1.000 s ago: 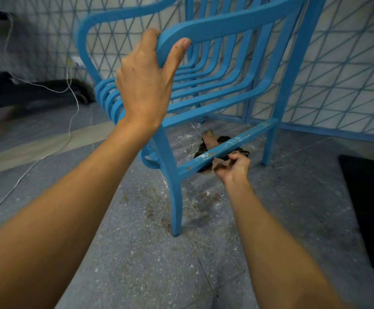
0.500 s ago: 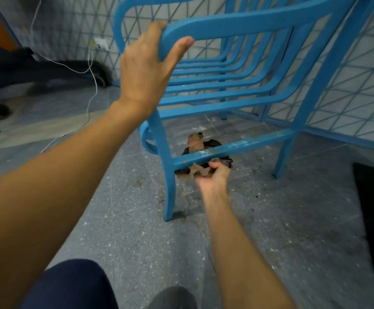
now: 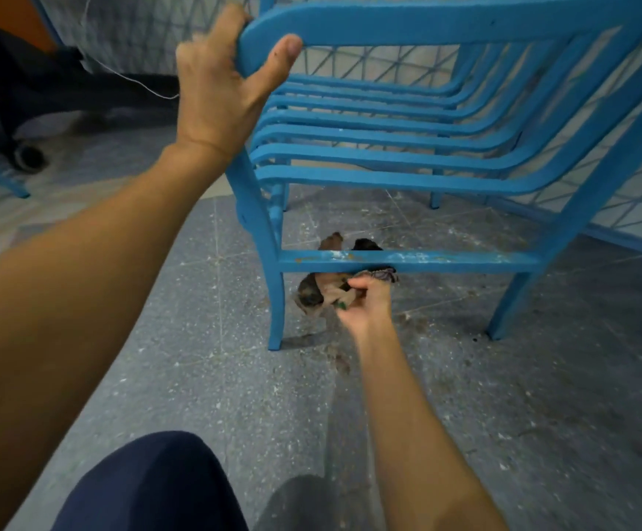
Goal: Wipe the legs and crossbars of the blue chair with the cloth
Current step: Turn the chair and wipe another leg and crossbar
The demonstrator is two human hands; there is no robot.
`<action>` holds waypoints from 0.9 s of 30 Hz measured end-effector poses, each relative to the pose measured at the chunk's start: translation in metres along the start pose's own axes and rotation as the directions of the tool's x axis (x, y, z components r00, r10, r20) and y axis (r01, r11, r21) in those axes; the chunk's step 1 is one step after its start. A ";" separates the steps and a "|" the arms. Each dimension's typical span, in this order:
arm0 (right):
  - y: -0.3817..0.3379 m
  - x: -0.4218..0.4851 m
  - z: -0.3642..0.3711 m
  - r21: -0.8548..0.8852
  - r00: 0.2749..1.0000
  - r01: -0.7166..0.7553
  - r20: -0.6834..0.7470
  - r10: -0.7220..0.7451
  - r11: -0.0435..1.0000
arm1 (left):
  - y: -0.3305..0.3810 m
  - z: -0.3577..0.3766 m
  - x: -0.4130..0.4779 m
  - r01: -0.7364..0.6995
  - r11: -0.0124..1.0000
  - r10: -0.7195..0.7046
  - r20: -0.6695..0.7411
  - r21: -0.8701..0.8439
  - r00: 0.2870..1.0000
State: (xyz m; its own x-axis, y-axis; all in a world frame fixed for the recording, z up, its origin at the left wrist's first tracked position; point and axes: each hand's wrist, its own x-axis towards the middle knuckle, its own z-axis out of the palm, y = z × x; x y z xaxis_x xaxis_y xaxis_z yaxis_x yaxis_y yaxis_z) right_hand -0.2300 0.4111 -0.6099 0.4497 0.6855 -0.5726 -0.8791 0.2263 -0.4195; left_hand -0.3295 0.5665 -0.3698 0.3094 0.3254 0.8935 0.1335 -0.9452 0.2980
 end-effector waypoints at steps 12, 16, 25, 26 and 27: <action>-0.043 -0.152 0.055 -0.580 0.961 0.278 0.159 -0.228 0.766 | 0.013 -0.002 -0.012 0.300 0.915 -0.313 -0.006 -0.269 0.950; -0.023 -0.125 0.098 -0.894 0.779 0.427 0.439 -0.447 -0.135 | 0.016 -0.006 -0.014 0.354 0.883 -0.366 0.021 -0.307 0.930; 0.025 -0.039 0.079 -0.468 0.779 0.179 0.604 -0.166 -0.866 | 0.009 -0.012 -0.014 0.345 0.867 -0.349 0.056 -0.359 0.935; 0.019 -0.037 0.077 -0.444 0.776 0.210 0.618 -0.128 -0.871 | 0.008 -0.011 -0.015 0.337 0.869 -0.338 0.062 -0.363 0.939; 0.012 -0.036 0.075 -0.410 0.770 0.241 0.633 -0.084 -0.880 | 0.007 -0.011 -0.015 0.329 0.874 -0.329 0.064 -0.356 0.942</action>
State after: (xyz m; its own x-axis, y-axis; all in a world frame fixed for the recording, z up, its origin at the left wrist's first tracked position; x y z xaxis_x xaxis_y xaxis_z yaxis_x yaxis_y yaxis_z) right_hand -0.2689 0.4410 -0.5411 0.3196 0.9467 0.0405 0.9466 -0.3171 -0.0579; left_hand -0.3437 0.5545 -0.3776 0.3078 0.6190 0.7226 -0.1169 -0.7291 0.6744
